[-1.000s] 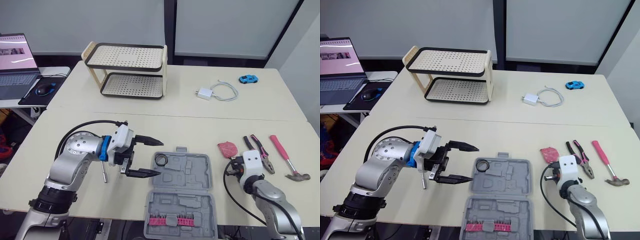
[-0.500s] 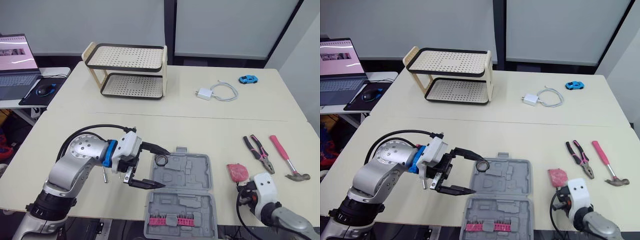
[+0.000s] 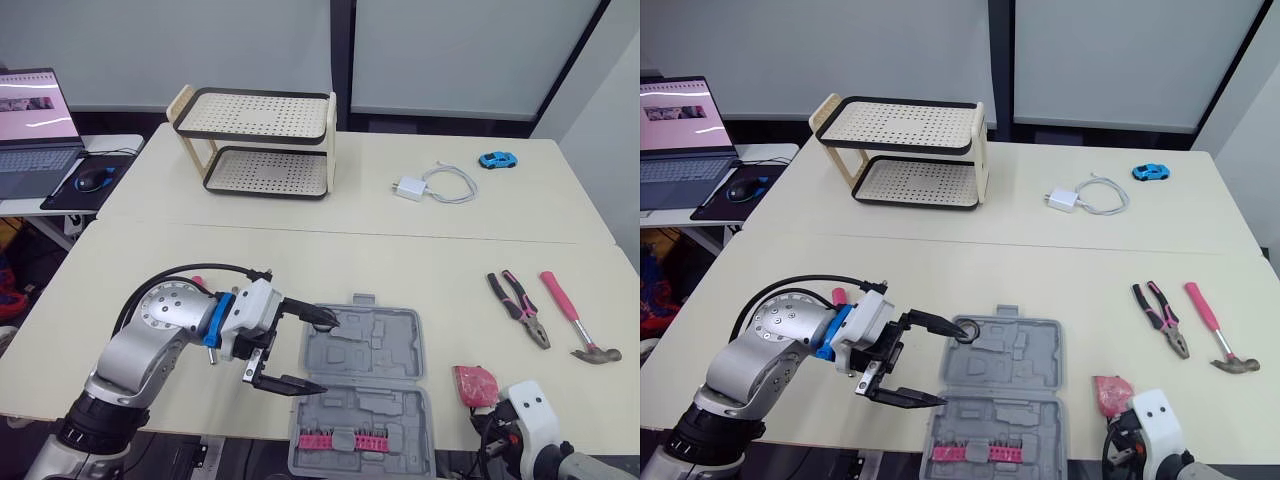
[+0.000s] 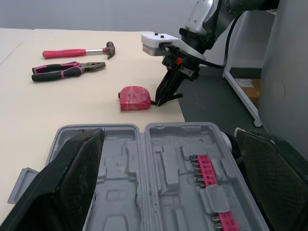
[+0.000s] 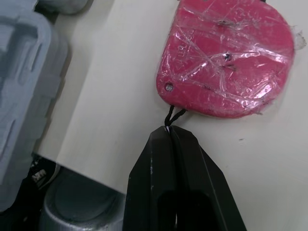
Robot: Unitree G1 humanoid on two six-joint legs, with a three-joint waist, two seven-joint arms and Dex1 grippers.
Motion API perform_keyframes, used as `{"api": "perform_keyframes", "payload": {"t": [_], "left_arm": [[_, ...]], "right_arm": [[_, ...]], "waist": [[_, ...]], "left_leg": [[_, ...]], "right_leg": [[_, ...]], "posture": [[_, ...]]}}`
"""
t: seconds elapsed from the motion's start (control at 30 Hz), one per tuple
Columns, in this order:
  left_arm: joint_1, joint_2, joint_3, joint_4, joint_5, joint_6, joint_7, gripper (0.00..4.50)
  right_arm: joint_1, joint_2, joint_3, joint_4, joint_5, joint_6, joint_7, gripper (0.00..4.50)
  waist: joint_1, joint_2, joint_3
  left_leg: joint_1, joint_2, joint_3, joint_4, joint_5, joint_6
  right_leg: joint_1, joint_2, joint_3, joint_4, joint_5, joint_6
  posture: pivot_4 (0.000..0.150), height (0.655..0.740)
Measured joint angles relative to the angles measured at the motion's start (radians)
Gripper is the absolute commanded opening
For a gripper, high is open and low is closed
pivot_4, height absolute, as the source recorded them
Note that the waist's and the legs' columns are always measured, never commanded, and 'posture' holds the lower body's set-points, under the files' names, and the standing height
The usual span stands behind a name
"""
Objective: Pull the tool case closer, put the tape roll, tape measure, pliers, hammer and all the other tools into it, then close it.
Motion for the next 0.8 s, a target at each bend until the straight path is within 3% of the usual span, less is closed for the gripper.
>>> {"api": "perform_keyframes", "payload": {"t": [0.7,0.8], "left_arm": [[0.044,0.0,-0.007,0.026,0.008,-0.076,-0.015,4.5],[0.043,0.0,-0.012,0.026,0.009,-0.077,-0.013,4.5]], "right_arm": [[0.013,-0.04,-0.005,-0.024,0.074,0.079,0.02,0.03],[-0.011,-0.002,-0.037,-0.031,0.125,0.121,0.016,0.63]], "waist": [[0.002,0.0,0.0],[0.002,0.0,0.0]], "left_leg": [[0.0,0.0,0.0,0.0,0.0,0.0],[0.0,0.0,0.0,0.0,0.0,0.0]], "right_leg": [[0.0,0.0,0.0,0.0,0.0,0.0],[0.0,0.0,0.0,0.0,0.0,0.0]], "posture": [[0.15,0.735],[0.15,0.735]]}}
